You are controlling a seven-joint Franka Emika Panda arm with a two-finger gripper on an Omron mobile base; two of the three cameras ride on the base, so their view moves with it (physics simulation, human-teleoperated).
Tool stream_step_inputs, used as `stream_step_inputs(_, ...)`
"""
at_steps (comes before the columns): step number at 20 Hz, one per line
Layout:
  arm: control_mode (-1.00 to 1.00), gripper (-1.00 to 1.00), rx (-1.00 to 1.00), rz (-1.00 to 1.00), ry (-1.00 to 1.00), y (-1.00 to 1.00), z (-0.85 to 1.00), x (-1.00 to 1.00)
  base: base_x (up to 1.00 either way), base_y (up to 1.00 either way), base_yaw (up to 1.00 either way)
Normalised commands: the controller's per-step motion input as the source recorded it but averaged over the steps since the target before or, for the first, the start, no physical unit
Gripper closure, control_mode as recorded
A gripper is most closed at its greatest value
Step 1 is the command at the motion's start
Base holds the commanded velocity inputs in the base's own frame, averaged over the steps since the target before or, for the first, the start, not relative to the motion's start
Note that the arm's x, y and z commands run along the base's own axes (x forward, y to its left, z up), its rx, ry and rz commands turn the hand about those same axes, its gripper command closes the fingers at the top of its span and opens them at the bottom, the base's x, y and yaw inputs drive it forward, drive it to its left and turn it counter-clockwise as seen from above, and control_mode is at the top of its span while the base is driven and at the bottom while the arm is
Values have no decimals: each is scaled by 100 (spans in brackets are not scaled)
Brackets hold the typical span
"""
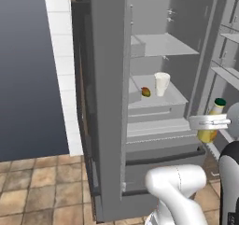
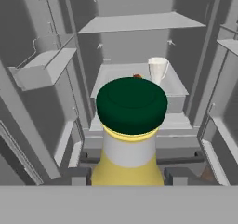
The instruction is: Place the mustard and condiment bottle from the counter to the top shelf of the fridge. If the existing items in the fridge are on the top shelf, move them to other shelves.
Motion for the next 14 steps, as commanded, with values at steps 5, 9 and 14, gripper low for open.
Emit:
stream_step_inputs(5, 100, 100, 0, 0, 0, 0, 0, 0, 53, -13, -12)
stream_step_inputs(9, 100, 100, 0, 0, 0, 0, 0, 0, 67, -3, -9)
stream_step_inputs(14, 100, 100, 0, 0, 0, 0, 0, 0, 62, 0, -5)
